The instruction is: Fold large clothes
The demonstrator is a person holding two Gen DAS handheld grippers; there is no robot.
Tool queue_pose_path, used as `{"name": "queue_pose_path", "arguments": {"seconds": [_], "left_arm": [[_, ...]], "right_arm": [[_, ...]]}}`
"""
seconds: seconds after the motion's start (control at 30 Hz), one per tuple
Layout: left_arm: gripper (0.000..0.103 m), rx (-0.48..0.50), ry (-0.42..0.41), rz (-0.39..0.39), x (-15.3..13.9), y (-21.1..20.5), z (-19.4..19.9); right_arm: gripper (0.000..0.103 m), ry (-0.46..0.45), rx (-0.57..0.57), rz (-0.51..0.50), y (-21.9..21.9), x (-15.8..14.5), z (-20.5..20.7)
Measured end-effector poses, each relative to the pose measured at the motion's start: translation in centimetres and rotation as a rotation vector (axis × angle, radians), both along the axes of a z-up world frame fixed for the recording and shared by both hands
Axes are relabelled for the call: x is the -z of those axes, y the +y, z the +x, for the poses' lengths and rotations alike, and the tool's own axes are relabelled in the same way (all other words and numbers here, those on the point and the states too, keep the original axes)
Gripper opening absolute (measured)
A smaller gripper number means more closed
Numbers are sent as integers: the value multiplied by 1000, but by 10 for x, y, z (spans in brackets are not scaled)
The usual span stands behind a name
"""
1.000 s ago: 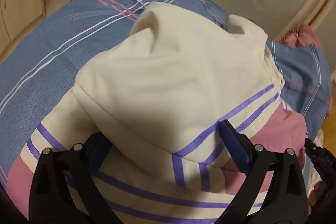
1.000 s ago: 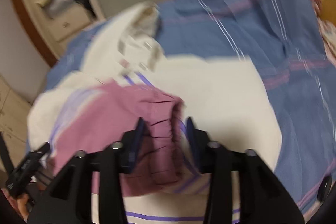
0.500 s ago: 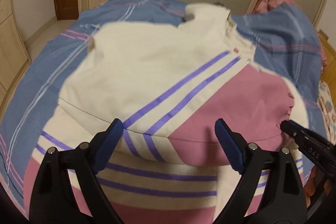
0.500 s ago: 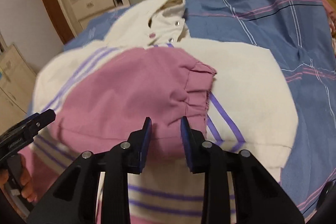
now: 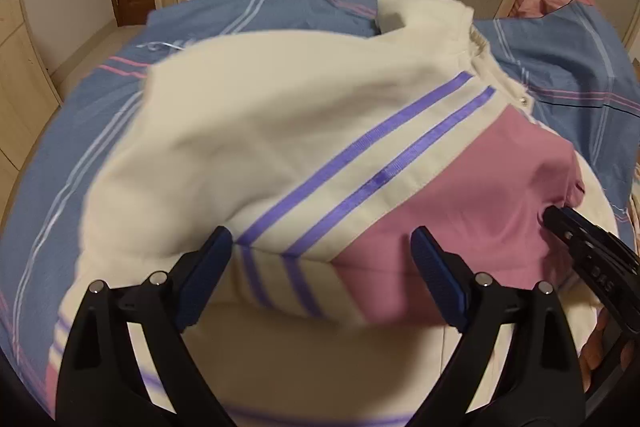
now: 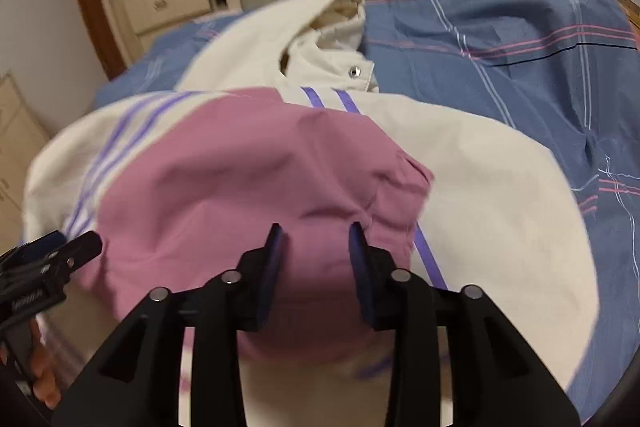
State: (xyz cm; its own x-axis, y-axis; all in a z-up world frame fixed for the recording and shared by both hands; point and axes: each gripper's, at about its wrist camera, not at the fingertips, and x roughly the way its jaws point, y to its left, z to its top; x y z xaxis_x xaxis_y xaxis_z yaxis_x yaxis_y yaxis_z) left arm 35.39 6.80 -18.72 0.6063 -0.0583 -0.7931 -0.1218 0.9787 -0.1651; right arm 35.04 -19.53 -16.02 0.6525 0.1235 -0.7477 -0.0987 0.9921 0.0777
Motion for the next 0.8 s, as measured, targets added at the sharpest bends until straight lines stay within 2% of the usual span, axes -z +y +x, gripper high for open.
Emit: {"name": "queue_pose_path", "arguments": {"seconds": [0.07,0.13,0.17,0.23,0.27,0.3,0.33,0.43,0.47,0.53,0.57,0.6,0.67,0.7,0.73,0.8], "left_arm": [[92,14,-35,-5,-12,6,-29],[92,23,-60,9,-18,10,-53],[92,18,-55,29,-18,11,-57],[92,-15,2,76,-5,17,-50],[92,-44,65,92,7,22,-41],[87,-72,127,84,19,30,-36],[85,-82,145,59,21,34,-37],[89,-64,57,-26,-3,43,-76],[90,-57,37,-31,-10,44,-90],[92,-60,-5,-26,-21,47,-122],[93,-46,-15,-21,-21,46,-136],[93,-34,-9,-9,-19,45,-145],[93,-15,53,73,1,41,-158],[93,-13,101,110,15,41,-159],[93,-3,131,123,30,43,-162],[93,4,93,150,30,40,-173]], "right_arm": [[56,-51,-35,25,-10,-10,-37],[56,-48,-60,-24,-15,-8,-60],[56,-32,-41,-88,-21,1,-64],[55,27,32,-147,-37,22,-56],[47,100,73,-128,-51,37,-46],[43,146,97,-68,-63,46,-41],[43,148,108,-26,-70,44,-45],[50,74,52,56,-73,6,-87],[58,42,34,47,-72,-3,-102],[60,-1,4,1,-68,-13,-135],[60,13,-23,-30,-64,-8,-149],[60,46,-40,-62,-62,1,-158],[61,130,-25,-152,-59,34,-172],[62,149,-23,-142,-61,51,-179],[62,108,-16,-114,-65,56,-187],[62,93,-3,-98,-70,52,-199]]}}
